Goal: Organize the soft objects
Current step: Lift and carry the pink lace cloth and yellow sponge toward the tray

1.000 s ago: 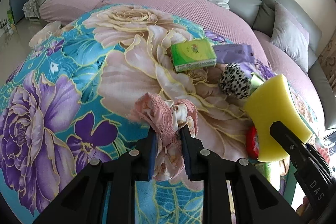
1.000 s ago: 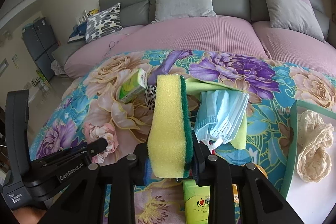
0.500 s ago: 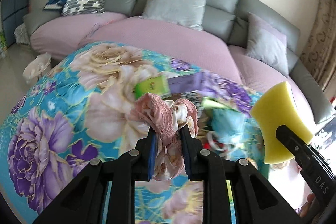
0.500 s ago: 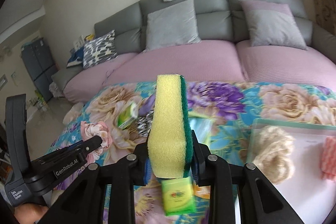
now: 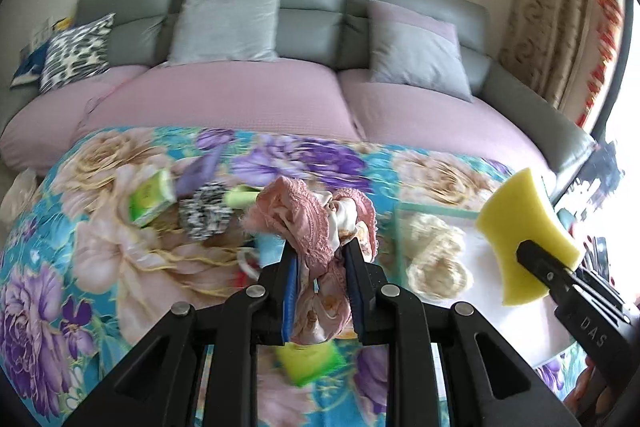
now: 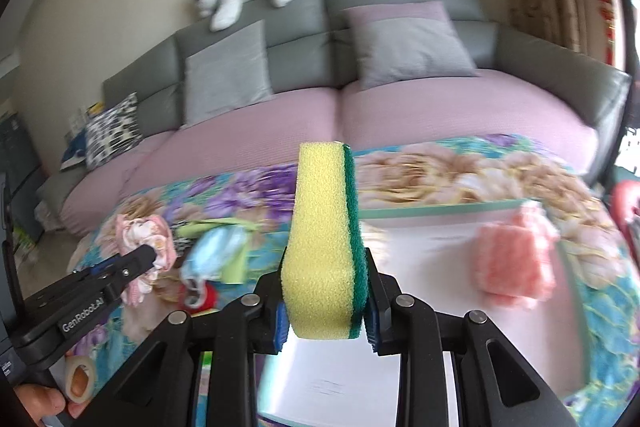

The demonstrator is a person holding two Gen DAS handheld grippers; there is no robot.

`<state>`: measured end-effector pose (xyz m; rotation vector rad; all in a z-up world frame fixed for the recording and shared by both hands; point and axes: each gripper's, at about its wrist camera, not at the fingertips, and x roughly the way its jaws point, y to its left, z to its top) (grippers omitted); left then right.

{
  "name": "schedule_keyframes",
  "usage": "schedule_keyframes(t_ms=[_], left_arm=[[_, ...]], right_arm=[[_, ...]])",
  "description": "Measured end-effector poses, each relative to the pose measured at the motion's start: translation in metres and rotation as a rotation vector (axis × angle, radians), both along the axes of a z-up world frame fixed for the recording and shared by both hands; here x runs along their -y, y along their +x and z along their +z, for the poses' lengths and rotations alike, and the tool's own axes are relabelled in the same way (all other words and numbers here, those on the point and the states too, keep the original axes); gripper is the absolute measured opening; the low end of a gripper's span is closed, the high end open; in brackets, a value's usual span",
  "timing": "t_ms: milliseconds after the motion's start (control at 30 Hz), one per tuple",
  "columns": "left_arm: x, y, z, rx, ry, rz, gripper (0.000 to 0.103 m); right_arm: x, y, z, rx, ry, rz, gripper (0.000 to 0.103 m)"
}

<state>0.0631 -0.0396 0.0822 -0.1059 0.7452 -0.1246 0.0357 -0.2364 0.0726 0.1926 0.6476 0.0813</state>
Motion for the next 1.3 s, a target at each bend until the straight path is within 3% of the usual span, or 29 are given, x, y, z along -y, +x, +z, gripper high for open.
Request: schedule_keyframes(t_ms=[367, 700, 1300], left_arm=[[0.078, -0.003, -0.012, -0.040, 0.047, -0.169, 0.023], [0.132, -0.003, -0.040, -0.097, 0.094, -0.255, 0.023], [0.129, 0.018, -0.089, -0.204, 0.170, -0.195, 0.023]], right_arm=[[0.091, -0.031, 0.001, -0.009, 0.008, -0.215, 0.031], [0.141, -0.046, -0.003, -0.019, 0.004, -0.318, 0.031], [0.157, -0.033, -0.040, -0.136, 0.029, -0.325, 0.031]])
